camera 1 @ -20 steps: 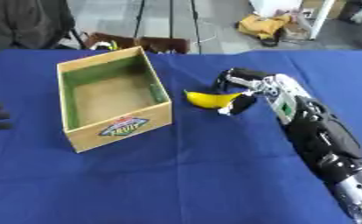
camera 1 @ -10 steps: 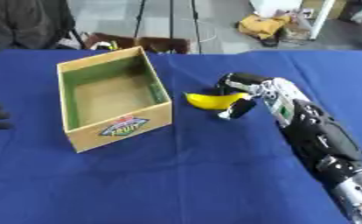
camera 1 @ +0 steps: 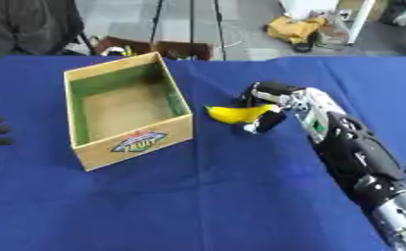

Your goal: Pick up objects on the table and place them in the box.

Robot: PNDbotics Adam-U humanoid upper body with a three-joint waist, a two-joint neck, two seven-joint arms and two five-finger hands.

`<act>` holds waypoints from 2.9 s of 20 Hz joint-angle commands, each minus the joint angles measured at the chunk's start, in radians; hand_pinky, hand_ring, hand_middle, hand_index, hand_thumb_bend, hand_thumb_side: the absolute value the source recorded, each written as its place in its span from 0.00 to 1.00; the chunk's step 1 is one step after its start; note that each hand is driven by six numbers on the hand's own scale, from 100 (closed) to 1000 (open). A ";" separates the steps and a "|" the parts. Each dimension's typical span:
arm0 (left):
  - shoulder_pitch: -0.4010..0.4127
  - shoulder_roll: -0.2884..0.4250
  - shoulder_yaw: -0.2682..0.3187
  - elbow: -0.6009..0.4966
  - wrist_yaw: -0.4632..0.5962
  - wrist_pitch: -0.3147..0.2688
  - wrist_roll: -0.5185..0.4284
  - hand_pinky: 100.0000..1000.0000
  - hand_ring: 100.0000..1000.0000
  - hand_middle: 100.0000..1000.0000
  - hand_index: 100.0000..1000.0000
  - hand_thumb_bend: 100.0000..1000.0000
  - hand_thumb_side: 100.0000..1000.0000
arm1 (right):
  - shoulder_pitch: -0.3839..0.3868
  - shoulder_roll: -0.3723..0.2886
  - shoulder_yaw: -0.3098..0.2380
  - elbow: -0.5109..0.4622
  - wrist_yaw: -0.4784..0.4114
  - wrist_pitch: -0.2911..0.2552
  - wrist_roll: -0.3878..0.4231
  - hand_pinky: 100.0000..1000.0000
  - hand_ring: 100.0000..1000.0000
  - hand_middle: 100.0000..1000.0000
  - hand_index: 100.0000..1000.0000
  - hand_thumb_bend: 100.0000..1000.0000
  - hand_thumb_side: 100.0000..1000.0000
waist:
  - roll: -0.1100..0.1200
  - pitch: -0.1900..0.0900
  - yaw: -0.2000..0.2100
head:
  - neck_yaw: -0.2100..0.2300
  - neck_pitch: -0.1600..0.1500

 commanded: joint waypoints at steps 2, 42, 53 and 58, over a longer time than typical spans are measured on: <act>-0.012 0.017 0.006 -0.016 0.001 0.000 0.002 0.61 0.64 0.62 0.77 0.43 0.85 | -0.020 -0.014 -0.002 -0.010 0.002 0.003 -0.008 0.70 0.53 0.57 0.65 0.06 0.26 | 0.003 -0.016 -0.001 | -0.003 -0.003; -0.036 -0.001 -0.011 -0.024 0.011 0.001 -0.013 0.60 0.64 0.62 0.77 0.44 0.84 | -0.163 0.110 0.066 -0.154 0.006 -0.086 0.004 0.69 0.54 0.58 0.65 0.01 0.28 | -0.004 -0.034 0.083 | -0.033 -0.014; -0.047 -0.008 -0.016 -0.030 0.016 0.004 -0.020 0.60 0.64 0.62 0.77 0.45 0.84 | -0.125 0.186 0.107 -0.167 0.070 -0.141 0.037 0.70 0.59 0.63 0.70 0.05 0.31 | -0.008 -0.029 0.102 | -0.040 -0.023; -0.046 -0.008 -0.016 -0.028 0.015 0.004 -0.020 0.60 0.64 0.62 0.77 0.45 0.84 | -0.105 0.201 0.102 -0.137 0.057 -0.139 0.050 0.70 0.60 0.66 0.72 0.07 0.34 | -0.006 -0.026 0.096 | -0.039 -0.023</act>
